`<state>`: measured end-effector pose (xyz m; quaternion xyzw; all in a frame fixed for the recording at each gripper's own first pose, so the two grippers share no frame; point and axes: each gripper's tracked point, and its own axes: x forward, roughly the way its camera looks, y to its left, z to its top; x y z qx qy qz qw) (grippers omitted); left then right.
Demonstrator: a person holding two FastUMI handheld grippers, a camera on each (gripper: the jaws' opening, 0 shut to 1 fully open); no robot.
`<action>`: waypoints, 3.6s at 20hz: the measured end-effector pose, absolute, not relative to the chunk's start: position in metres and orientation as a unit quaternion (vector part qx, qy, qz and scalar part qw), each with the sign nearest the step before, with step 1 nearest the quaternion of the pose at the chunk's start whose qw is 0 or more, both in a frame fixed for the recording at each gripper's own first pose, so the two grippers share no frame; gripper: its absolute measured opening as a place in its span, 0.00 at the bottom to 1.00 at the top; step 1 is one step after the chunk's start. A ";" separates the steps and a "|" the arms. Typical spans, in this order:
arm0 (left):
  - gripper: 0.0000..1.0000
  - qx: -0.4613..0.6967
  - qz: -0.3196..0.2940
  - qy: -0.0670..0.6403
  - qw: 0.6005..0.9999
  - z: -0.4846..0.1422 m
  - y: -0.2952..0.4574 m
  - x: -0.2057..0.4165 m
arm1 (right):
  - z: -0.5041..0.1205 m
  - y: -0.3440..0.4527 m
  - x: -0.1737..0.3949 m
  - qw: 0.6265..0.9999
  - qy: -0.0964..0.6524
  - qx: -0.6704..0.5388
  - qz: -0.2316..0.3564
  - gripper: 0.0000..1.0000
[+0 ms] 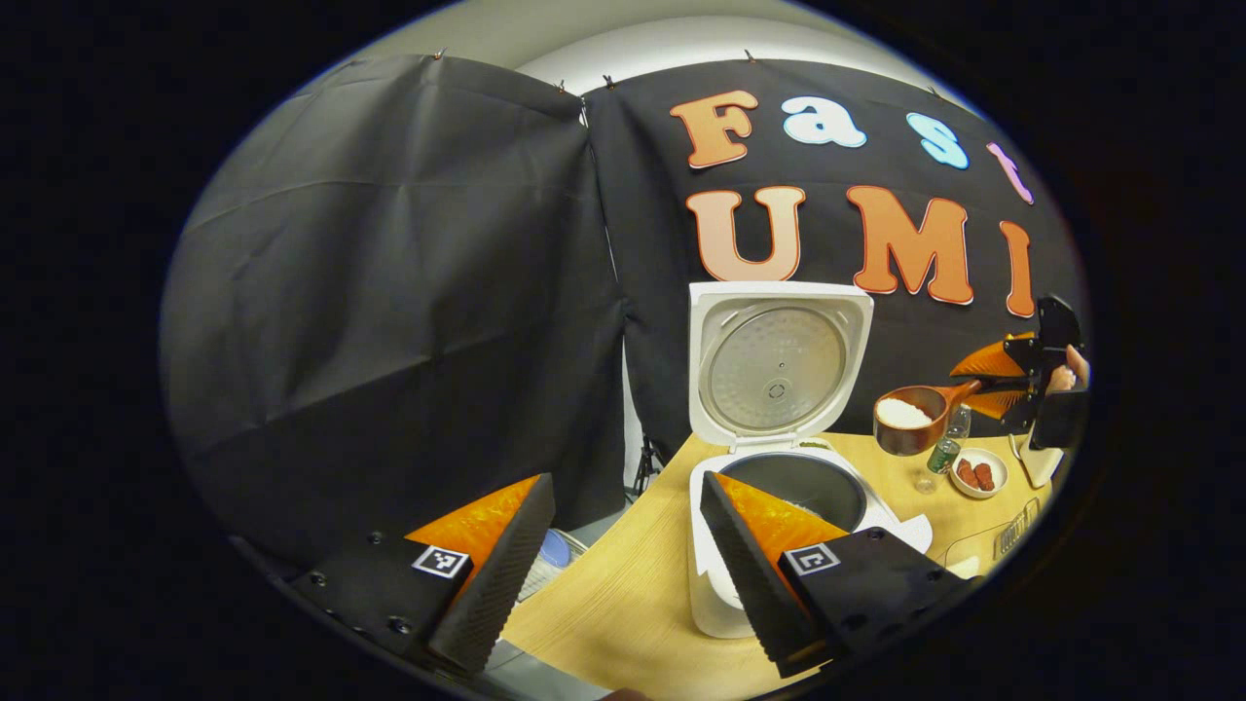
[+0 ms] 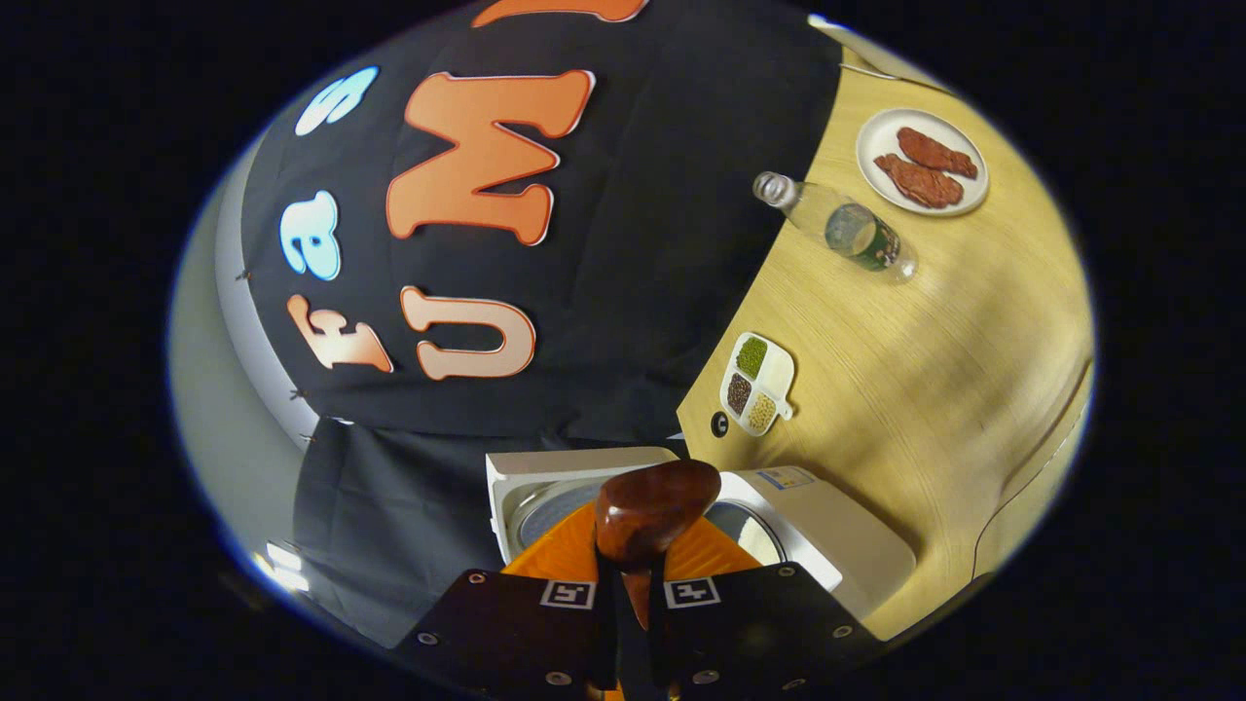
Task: Close the left gripper, press the button to open the rice cooker; take a wooden spoon from the chopstick holder with the right hand, scoop a spoonful of rice and pour it into the rice cooker, then put the wooden spoon back into the chopstick holder.
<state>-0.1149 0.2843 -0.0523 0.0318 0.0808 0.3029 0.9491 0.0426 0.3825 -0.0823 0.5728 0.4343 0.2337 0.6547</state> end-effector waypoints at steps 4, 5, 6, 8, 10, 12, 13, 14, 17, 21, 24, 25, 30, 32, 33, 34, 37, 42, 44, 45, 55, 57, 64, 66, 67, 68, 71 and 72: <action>1.00 0.028 0.308 0.087 0.947 -0.059 0.300 -0.119 | -0.063 0.405 0.054 0.719 0.403 0.505 0.257 0.12; 1.00 0.026 0.309 0.088 0.947 -0.060 0.304 -0.119 | -0.059 0.411 0.054 0.734 0.394 0.486 0.264 0.11; 1.00 0.024 0.309 0.090 0.946 -0.063 0.307 -0.120 | -0.054 0.418 0.054 0.751 0.385 0.463 0.273 0.12; 1.00 0.019 0.309 0.092 0.946 -0.067 0.313 -0.121 | -0.048 0.429 0.053 0.780 0.370 0.416 0.285 0.11; 0.99 0.020 0.310 0.097 0.946 -0.071 0.319 -0.122 | -0.048 0.438 0.052 0.810 0.357 0.365 0.289 0.12; 1.00 0.022 0.312 0.101 0.944 -0.075 0.326 -0.122 | -0.044 0.444 0.050 0.832 0.340 0.324 0.297 0.12; 1.00 0.020 0.312 0.103 0.944 -0.078 0.329 -0.123 | -0.042 0.450 0.048 0.838 0.333 0.310 0.301 0.12; 1.00 0.018 0.312 0.104 0.944 -0.080 0.331 -0.121 | -0.040 0.455 0.047 0.843 0.326 0.298 0.307 0.12; 1.00 0.018 0.309 0.111 0.944 -0.088 0.336 -0.123 | -0.036 0.466 0.040 0.856 0.310 0.260 0.322 0.12; 1.00 0.012 0.307 0.113 0.945 -0.093 0.341 -0.121 | -0.030 0.477 0.034 0.868 0.295 0.221 0.333 0.12; 1.00 0.011 0.307 0.114 0.945 -0.095 0.343 -0.120 | -0.017 0.481 0.031 0.878 0.266 0.192 0.349 0.12; 1.00 0.011 0.308 0.114 0.945 -0.095 0.345 -0.120 | -0.013 0.483 0.029 0.880 0.256 0.181 0.356 0.12; 1.00 0.007 0.305 0.117 0.945 -0.100 0.347 -0.116 | 0.004 0.488 0.021 0.898 0.195 0.128 0.372 0.12; 1.00 0.007 0.305 0.119 0.945 -0.101 0.347 -0.117 | 0.015 0.492 0.015 0.904 0.156 0.093 0.386 0.12; 0.99 0.008 0.305 0.118 0.945 -0.101 0.347 -0.117 | 0.022 0.493 0.012 0.906 0.133 0.073 0.394 0.11; 0.99 0.007 0.306 0.119 0.945 -0.102 0.347 -0.118 | 0.027 0.494 0.009 0.909 0.108 0.054 0.400 0.12; 1.00 0.004 0.308 0.122 0.943 -0.102 0.347 -0.117 | 0.026 0.495 0.003 0.908 0.057 0.005 0.415 0.11; 0.99 0.008 0.310 0.120 0.943 -0.098 0.347 -0.116 | 0.033 0.494 0.004 0.905 0.037 0.000 0.425 0.12; 1.00 0.010 0.308 0.120 0.944 -0.097 0.340 -0.113 | 0.036 0.484 0.002 0.905 0.049 0.022 0.421 0.12; 1.00 0.011 0.305 0.122 0.944 -0.097 0.336 -0.112 | 0.036 0.476 0.005 0.905 0.056 0.036 0.419 0.12; 0.99 0.023 0.271 0.126 0.954 -0.096 0.268 -0.090 | -0.003 0.343 0.027 0.917 0.139 0.114 0.355 0.12; 0.99 0.024 0.263 0.131 0.956 -0.097 0.251 -0.085 | -0.018 0.308 0.031 0.921 0.156 0.124 0.334 0.12; 0.99 0.022 0.233 0.145 0.961 -0.097 0.184 -0.062 | -0.094 0.175 0.041 0.939 0.220 0.125 0.233 0.12; 0.99 0.023 0.223 0.148 0.963 -0.100 0.164 -0.057 | -0.115 0.139 0.043 0.941 0.239 0.122 0.205 0.12; 0.99 0.024 0.219 0.151 0.964 -0.101 0.156 -0.053 | -0.125 0.121 0.044 0.943 0.248 0.120 0.190 0.12; 0.99 0.025 0.215 0.153 0.964 -0.101 0.147 -0.051 | -0.134 0.104 0.044 0.943 0.256 0.121 0.176 0.12; 0.99 0.027 0.203 0.161 0.966 -0.103 0.121 -0.045 | -0.160 0.059 0.043 0.943 0.273 0.130 0.143 0.12; 0.99 0.029 0.200 0.162 0.966 -0.103 0.114 -0.045 | -0.167 0.048 0.044 0.944 0.273 0.130 0.134 0.12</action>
